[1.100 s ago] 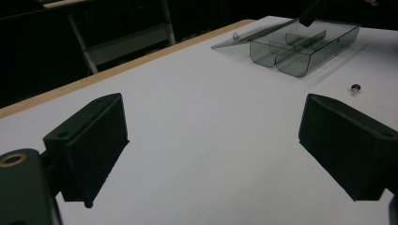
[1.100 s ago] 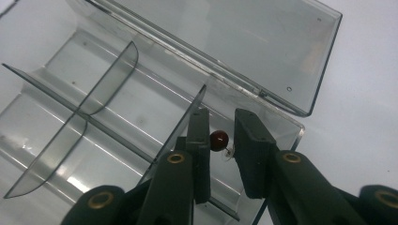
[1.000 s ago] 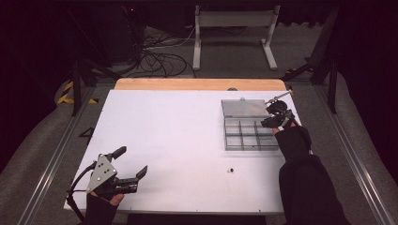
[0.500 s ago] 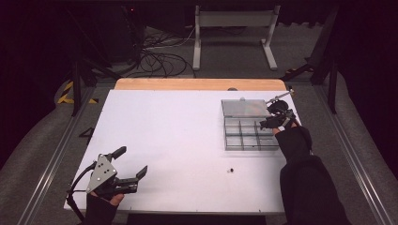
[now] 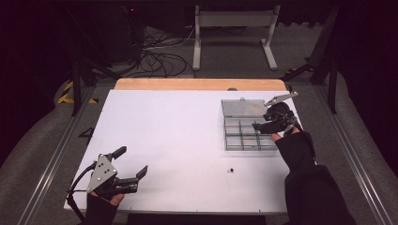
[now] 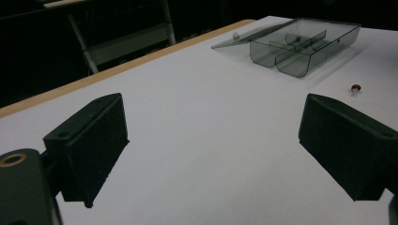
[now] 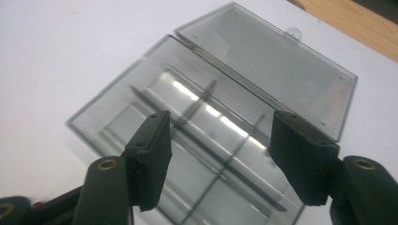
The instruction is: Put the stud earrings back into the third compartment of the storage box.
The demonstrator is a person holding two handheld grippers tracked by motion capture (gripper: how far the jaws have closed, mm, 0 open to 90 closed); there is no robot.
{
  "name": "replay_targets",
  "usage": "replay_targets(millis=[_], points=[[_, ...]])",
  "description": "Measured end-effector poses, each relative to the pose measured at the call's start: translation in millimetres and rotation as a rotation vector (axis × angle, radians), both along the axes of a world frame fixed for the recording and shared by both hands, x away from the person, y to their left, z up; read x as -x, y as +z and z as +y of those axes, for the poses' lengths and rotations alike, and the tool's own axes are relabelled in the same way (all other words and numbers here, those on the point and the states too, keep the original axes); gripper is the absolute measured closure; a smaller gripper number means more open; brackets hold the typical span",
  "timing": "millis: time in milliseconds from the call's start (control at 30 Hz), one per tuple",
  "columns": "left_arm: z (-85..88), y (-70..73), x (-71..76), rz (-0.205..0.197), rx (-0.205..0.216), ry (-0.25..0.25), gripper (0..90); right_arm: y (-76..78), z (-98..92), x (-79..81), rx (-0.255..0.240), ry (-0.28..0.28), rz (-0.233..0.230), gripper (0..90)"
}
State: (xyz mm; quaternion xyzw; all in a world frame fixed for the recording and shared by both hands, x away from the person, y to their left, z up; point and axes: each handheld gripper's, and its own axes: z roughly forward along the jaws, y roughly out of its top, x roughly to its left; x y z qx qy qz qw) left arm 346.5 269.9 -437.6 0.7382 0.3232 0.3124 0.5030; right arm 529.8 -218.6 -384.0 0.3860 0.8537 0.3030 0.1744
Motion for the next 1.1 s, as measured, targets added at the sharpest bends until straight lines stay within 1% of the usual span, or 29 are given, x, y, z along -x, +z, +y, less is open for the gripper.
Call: replay_targets(millis=[67, 167, 233, 267, 300, 333, 367, 400, 433, 533, 700, 767, 800, 900, 1033, 1100], points=[[-0.2, -0.1, 0.0, 0.000, 0.000, 0.000, 8.9, 3.4, 5.5, 9.0, -0.007, 0.032, -0.018, 38.3], [-0.1, 0.0, 0.1, 0.000, 0.001, 0.000, 8.9, 6.4, 13.4, 21.5, -0.012, 0.077, -0.030, 37.4], [0.2, 0.2, 0.3, -0.001, 0.000, 0.000, 8.9, 7.7, 18.2, 29.7, -0.024, 0.099, -0.037, 37.2], [0.2, 0.2, 0.3, -0.001, 0.000, 0.000, 8.9, 8.6, 22.3, 36.7, -0.036, 0.125, -0.044, 37.1], [0.2, 0.1, 0.2, -0.001, 0.000, 0.000, 8.9, 8.6, 22.3, 36.7, -0.036, 0.125, -0.044, 37.1], [0.0, 0.1, 0.2, -0.001, 0.001, 0.000, 8.9, 9.1, 26.3, 42.9, -0.044, 0.148, -0.045, 36.8], [-0.1, 0.0, 0.2, -0.001, 0.000, -0.001, 8.9, 9.1, 26.3, 42.9, -0.044, 0.148, -0.045, 36.8], [-0.2, 0.1, 0.3, -0.001, 0.001, -0.001, 8.9, 8.7, 31.0, 48.0, -0.046, 0.171, -0.043, 36.7], [-0.2, 0.1, 0.3, -0.001, 0.001, -0.001, 8.9, 8.7, 31.0, 48.0, -0.046, 0.171, -0.043, 36.7], [0.3, 0.2, 0.4, 0.000, -0.001, 0.000, 8.9, 7.9, 36.4, 53.5, -0.054, 0.210, -0.040, 36.7], [0.3, 0.2, 0.4, -0.001, 0.000, -0.001, 8.9, 8.1, 42.6, 62.3, -0.067, 0.237, -0.042, 36.3], [0.4, 0.3, 0.5, -0.002, 0.001, -0.002, 8.9, 7.8, 45.0, 65.9, -0.075, 0.251, -0.034, 36.0], [0.4, 0.3, 0.5, -0.002, 0.001, -0.002, 8.9, 6.8, 46.5, 67.3, -0.084, 0.263, -0.030, 36.0], [0.2, 0.3, 0.8, -0.003, 0.001, -0.003, 8.9, 2.6, 50.3, 70.8, -0.090, 0.285, -0.016, 35.9], [0.3, 0.3, 0.6, -0.002, -0.001, 0.000, 9.0, -3.7, 53.2, 73.1, -0.090, 0.296, 0.000, 35.8], [0.2, 0.0, -0.1, 0.002, -0.004, 0.004, 9.1, -7.5, 55.0, 74.1, -0.088, 0.313, 0.007, 35.8]])
